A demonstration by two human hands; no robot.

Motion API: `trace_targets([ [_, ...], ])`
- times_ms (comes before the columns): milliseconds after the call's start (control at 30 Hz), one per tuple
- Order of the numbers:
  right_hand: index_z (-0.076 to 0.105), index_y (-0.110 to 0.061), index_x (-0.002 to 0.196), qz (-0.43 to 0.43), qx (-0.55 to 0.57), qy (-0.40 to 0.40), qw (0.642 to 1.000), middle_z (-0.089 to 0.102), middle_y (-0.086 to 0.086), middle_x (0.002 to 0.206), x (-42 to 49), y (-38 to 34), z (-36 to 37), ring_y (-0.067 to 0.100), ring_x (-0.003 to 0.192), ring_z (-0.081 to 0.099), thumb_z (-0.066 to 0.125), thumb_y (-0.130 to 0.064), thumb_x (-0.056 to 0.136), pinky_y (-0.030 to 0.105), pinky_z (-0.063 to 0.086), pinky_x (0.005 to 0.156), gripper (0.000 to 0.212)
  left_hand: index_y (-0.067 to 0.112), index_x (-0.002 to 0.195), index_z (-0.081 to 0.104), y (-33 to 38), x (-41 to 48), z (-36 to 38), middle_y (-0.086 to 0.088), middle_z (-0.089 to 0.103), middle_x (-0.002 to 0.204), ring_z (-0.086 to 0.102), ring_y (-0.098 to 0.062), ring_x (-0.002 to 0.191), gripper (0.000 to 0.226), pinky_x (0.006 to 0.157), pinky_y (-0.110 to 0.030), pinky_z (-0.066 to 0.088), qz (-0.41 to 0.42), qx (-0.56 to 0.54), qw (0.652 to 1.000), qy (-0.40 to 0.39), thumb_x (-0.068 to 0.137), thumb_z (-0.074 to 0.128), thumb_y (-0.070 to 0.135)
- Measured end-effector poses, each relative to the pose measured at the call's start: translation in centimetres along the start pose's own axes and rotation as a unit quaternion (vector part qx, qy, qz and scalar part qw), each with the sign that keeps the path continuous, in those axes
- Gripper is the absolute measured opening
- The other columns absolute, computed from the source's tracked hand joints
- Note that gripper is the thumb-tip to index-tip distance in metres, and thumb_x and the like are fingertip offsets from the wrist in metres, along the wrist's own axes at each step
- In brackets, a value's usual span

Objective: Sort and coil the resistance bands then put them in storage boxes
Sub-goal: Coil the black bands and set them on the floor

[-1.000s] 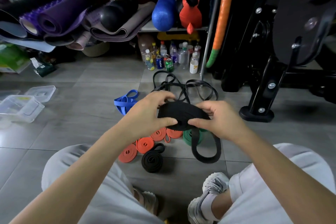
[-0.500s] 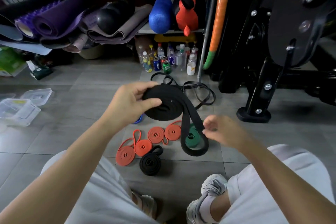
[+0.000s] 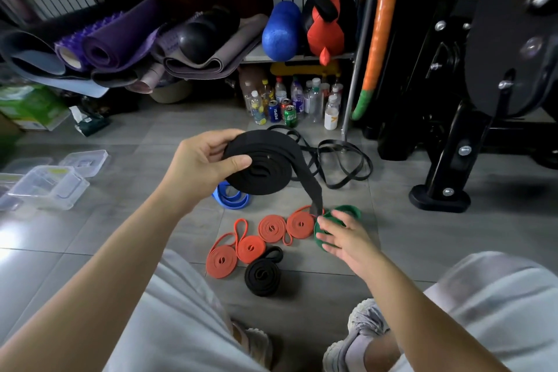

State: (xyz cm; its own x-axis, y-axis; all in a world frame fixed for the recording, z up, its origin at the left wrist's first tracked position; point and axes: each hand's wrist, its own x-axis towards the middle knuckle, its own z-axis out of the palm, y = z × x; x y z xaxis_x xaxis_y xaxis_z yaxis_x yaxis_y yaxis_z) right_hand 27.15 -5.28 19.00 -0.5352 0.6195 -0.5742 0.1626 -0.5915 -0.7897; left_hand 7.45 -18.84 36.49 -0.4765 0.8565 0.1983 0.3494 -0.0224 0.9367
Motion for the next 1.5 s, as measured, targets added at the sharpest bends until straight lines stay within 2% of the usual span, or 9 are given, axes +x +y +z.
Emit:
trace_targets([
  [267,0.059,-0.016,0.102,0.088,0.273,-0.009,0.958,0.069,0.019,0.103,1.7,-2.9,0.7,0.034,0.095,0.068,0.053,-0.031,0.094,0.039,0.055,0.078,0.018,0.027,0.099,0.065,0.2,0.5,-0.7,0.014,0.073,0.09,0.068,-0.004,0.085,0.04,0.071,-0.016,0.053,0.018,0.004,1.0,0.017,0.078,0.066,-0.007],
  [400,0.058,-0.004,0.092,0.084,0.271,0.057,0.957,0.065,0.012,0.089,1.9,-2.9,0.4,0.021,0.075,0.067,0.065,-0.017,0.088,0.023,0.052,0.051,0.015,0.029,0.099,0.067,-0.2,0.4,-1.2,0.012,0.074,0.091,0.069,-0.005,0.085,0.041,0.07,-0.017,0.053,0.012,0.008,1.0,0.015,0.079,0.066,-0.007],
  [700,0.054,-0.008,0.094,0.045,0.287,-0.008,0.957,0.066,0.013,0.101,0.4,-1.5,-3.5,0.025,0.097,0.063,0.043,-0.004,0.096,0.044,0.043,0.097,0.011,0.026,0.098,0.068,-3.6,-0.3,-3.9,0.012,0.074,0.084,0.067,-0.004,0.077,0.035,0.069,-0.03,0.056,-0.07,0.022,0.995,0.073,0.08,0.066,-0.004],
  [867,0.051,-0.011,0.075,0.028,0.386,-0.042,0.921,0.059,0.002,0.062,-0.3,-2.1,-4.2,0.02,0.071,0.063,0.035,-0.014,0.09,0.04,0.043,0.086,0.022,0.025,0.095,0.068,-4.9,-0.6,-3.8,0.014,0.073,0.081,0.067,-0.002,0.075,0.035,0.066,-0.017,0.054,-0.09,0.034,0.992,0.077,0.079,0.067,-0.006],
  [1000,0.051,-0.012,0.072,0.023,0.327,-0.063,0.943,0.036,-0.001,0.052,-0.3,-2.4,-4.1,0.017,0.056,0.043,0.04,-0.027,0.078,0.037,0.041,0.087,0.019,0.026,0.094,0.068,-5.0,-0.6,-3.9,0.014,0.073,0.08,0.068,-0.001,0.074,0.035,0.063,-0.014,0.052,-0.089,0.034,0.992,0.084,0.079,0.067,-0.005],
  [1133,0.048,-0.017,0.059,0.025,0.299,-0.059,0.952,0.037,-0.002,0.052,0.0,-2.1,-4.3,0.016,0.053,0.048,0.049,-0.046,0.087,0.035,0.042,0.087,0.04,0.028,0.093,0.068,-4.7,-0.6,-4.0,0.016,0.073,0.082,0.067,0.0,0.077,0.038,0.066,-0.012,0.051,-0.076,0.056,0.992,0.081,0.078,0.067,-0.007],
  [1233,0.053,-0.015,0.07,0.06,0.245,0.003,0.968,0.055,0.001,0.064,0.3,-1.8,-4.6,0.018,0.074,0.062,0.047,-0.042,0.093,0.034,0.045,0.084,0.036,0.027,0.093,0.069,-4.2,-0.7,-3.9,0.014,0.073,0.086,0.068,-0.005,0.083,0.037,0.075,-0.014,0.052,-0.065,0.095,0.992,0.052,0.077,0.069,-0.006],
  [1367,0.06,-0.005,0.109,0.105,-0.002,0.088,0.991,0.063,0.012,0.097,0.0,-1.4,-4.4,0.025,0.094,0.059,0.049,-0.032,0.095,0.036,0.039,0.095,0.033,0.036,0.089,0.071,-2.9,-0.8,-2.5,0.01,0.073,0.09,0.069,-0.007,0.088,0.041,0.079,-0.017,0.053,-0.061,0.127,0.99,0.0,0.076,0.072,-0.003],
  [1500,0.065,-0.013,0.1,-0.073,-0.177,0.06,0.98,0.069,0.008,0.102,-1.6,-3.2,-2.0,0.017,0.094,0.065,0.063,-0.031,0.088,0.026,0.049,0.084,0.022,0.045,0.082,0.068,-2.2,-1.0,0.1,0.021,0.071,0.087,0.066,0.002,0.085,0.044,0.077,-0.013,0.049,-0.072,0.189,0.978,-0.058,0.073,0.075,0.002],
])
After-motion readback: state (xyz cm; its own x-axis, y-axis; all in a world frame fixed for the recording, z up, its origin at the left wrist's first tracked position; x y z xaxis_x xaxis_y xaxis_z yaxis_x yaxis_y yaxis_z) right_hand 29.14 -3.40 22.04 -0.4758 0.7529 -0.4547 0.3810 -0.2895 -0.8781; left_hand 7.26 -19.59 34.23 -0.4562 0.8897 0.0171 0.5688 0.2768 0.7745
